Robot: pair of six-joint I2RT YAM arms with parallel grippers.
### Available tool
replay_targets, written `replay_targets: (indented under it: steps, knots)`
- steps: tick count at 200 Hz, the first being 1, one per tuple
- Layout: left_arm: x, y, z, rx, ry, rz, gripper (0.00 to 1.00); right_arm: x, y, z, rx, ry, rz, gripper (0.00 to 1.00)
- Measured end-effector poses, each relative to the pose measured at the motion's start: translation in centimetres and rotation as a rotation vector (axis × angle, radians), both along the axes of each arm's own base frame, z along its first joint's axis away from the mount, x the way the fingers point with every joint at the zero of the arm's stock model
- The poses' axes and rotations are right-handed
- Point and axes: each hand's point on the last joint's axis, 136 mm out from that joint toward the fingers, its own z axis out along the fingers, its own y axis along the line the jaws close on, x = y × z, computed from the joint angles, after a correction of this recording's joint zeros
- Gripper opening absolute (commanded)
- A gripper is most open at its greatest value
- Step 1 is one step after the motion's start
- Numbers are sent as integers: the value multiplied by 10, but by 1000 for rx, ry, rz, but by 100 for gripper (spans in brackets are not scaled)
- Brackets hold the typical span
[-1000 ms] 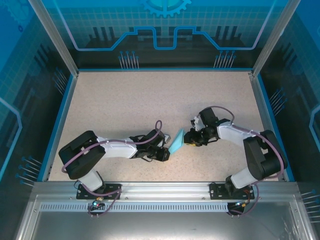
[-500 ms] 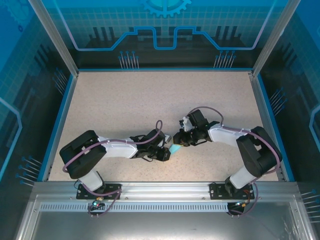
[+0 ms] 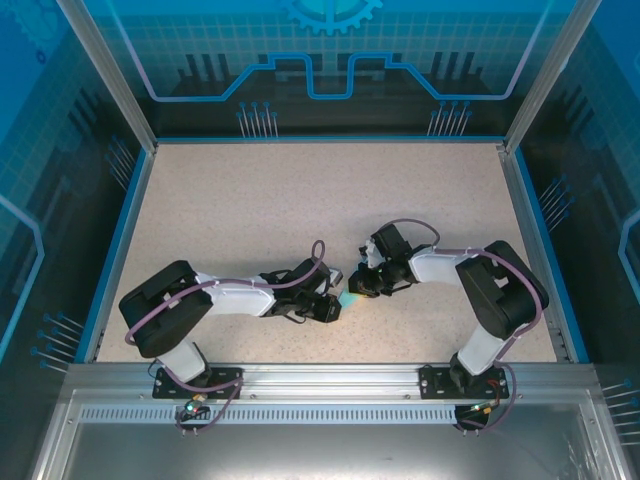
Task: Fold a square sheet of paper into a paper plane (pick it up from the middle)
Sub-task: Fold the wing for the fifth time at the center of the table.
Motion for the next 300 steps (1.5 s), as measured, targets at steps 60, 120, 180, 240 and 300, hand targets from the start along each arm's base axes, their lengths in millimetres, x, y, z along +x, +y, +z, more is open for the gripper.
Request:
replay_targets:
  steps: [60,120,180,240,300]
  knots:
    - [-4,5,11,8,9,0,18,0,-1,-1,-14,-10,28,10]
    - [11,6,27,-10,-14,45,18,0,-1,-2,-11,-19,44,10]
    - [18,1,5,14,15,64,16,0,0,-1,-7,-20,47,10]
    - [18,0,0,45,25,40,14,1,-1,-1,7,-17,44,13]
    - [20,1,-2,71,-13,11,14,0,1,7,83,5,-2,17]
